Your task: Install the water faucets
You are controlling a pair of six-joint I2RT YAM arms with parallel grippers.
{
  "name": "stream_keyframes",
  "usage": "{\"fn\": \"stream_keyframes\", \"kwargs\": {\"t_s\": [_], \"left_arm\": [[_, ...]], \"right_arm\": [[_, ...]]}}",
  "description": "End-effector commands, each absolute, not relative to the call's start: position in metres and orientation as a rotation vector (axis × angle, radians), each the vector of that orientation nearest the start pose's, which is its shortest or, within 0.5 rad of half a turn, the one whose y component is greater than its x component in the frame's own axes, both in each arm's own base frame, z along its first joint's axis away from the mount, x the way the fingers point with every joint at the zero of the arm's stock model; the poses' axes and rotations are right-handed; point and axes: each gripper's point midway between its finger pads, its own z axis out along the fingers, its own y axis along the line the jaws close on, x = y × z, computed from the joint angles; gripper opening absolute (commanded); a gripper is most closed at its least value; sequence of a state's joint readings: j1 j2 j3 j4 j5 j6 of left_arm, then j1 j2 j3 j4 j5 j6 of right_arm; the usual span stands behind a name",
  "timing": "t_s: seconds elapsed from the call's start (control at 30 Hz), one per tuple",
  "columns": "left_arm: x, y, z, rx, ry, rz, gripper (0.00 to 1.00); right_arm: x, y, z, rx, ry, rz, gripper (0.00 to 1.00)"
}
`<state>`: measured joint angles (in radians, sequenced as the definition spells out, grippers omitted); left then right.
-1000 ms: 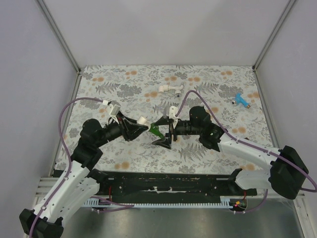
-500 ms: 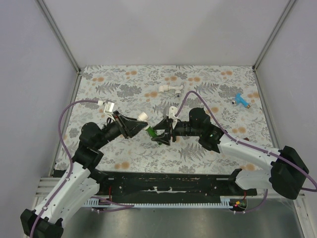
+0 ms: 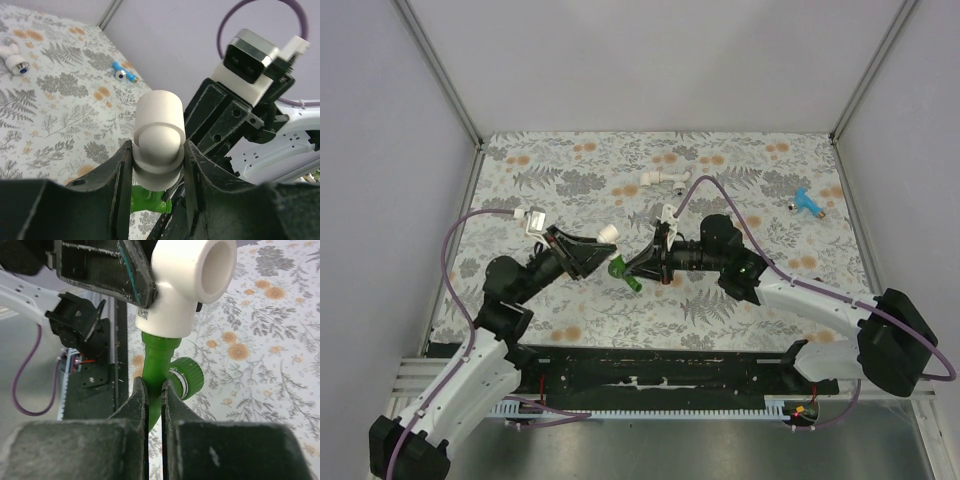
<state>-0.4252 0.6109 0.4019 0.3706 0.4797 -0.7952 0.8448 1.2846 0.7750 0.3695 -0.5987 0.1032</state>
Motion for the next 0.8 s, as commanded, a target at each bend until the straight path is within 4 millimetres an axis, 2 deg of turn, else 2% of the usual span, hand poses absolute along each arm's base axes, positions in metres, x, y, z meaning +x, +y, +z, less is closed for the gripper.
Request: {"fn": "stream_keyframes", "kwargs": {"t_s": [0.0, 0.03, 0.07, 0.17, 0.23, 0.33, 0.37, 0.6, 0.73, 0.77], "left_arm": [[0.161, -0.217, 0.345, 0.369, 1.213, -1.474, 0.02], [0.161, -0.216, 0.345, 0.362, 1.205, -1.474, 0.02], [0.163, -0.215, 0.345, 0.347, 1.206, -1.469, 0.02], [0.174, -0.209, 0.341, 0.269, 1.253, -1.421, 0.02], [0.181, -0.204, 0.337, 0.217, 1.284, -1.38, 0.02], [0.19, -0.195, 0.335, 0.128, 1.316, -1.327, 0.02], [0.195, -0.191, 0.332, 0.083, 1.343, -1.302, 0.02], [0.219, -0.171, 0.318, -0.222, 1.424, -1.274, 0.02], [0.223, -0.166, 0.316, -0.322, 1.433, -1.296, 0.02], [0.224, -0.165, 0.317, -0.336, 1.429, -1.303, 0.02]], "right_arm": [[0.172, 0.373, 0.252, -1.068, 1.418, 1.433, 0.0], [0.171, 0.372, 0.255, -1.061, 1.416, 1.464, 0.0], [0.171, 0.372, 0.256, -1.058, 1.424, 1.471, 0.07], [0.174, 0.367, 0.254, -1.083, 1.457, 1.389, 0.47], [0.178, 0.361, 0.257, -1.063, 1.452, 1.325, 0.64], [0.18, 0.355, 0.264, -1.017, 1.415, 1.237, 0.84], [0.182, 0.354, 0.266, -0.992, 1.407, 1.206, 0.98], [0.177, 0.36, 0.273, -0.897, 1.26, 1.016, 0.98], [0.171, 0.376, 0.275, -0.906, 1.203, 0.865, 0.98], [0.175, 0.379, 0.272, -0.891, 1.213, 0.813, 0.98]]}}
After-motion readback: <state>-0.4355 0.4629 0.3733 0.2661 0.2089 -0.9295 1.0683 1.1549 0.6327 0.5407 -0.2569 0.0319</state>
